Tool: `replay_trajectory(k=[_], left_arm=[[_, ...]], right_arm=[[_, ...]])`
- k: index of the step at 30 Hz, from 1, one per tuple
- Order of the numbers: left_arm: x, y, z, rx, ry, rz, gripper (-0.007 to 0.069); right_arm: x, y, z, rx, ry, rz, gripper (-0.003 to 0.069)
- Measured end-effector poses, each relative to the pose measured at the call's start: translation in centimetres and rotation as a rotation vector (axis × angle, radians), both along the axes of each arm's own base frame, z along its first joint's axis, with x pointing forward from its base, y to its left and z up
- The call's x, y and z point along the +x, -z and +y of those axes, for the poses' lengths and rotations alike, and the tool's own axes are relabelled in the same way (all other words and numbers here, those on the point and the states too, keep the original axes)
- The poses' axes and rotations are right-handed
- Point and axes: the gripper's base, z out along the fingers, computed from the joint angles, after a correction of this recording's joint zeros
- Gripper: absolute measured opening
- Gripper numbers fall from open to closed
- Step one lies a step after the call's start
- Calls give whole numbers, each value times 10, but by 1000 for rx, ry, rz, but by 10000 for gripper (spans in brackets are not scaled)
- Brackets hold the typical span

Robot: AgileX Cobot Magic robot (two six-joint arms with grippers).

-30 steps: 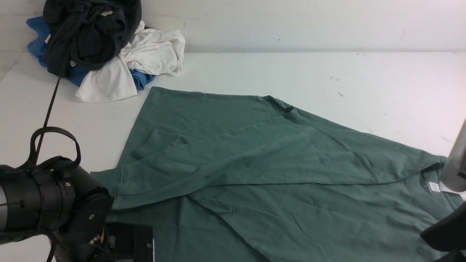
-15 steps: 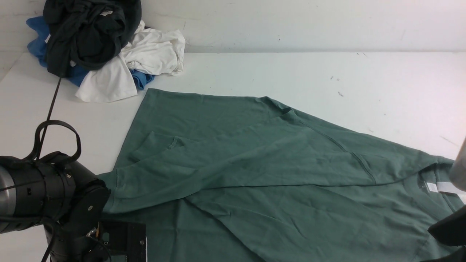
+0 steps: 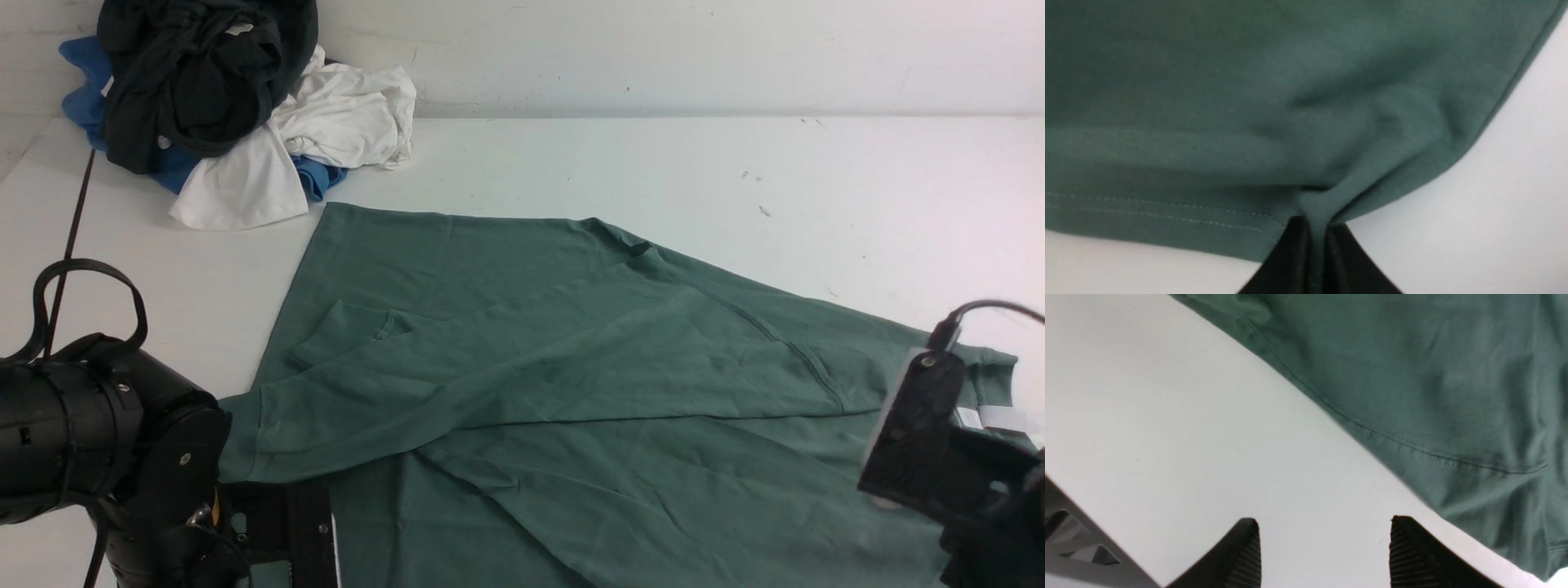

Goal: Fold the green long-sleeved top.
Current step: Use both arms simultaneously to clamp the lower edge of the clothing fabric

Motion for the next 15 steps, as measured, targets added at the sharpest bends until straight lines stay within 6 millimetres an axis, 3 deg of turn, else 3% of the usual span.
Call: replay_trajectory(k=[9, 15], left_arm=[[3, 1, -2, -20, 3, -34, 6], [3, 1, -2, -21, 4, -37, 6]], right_arm=[[48, 44, -32, -131, 157, 29, 401], [68, 74, -49, -178, 195, 92, 401]])
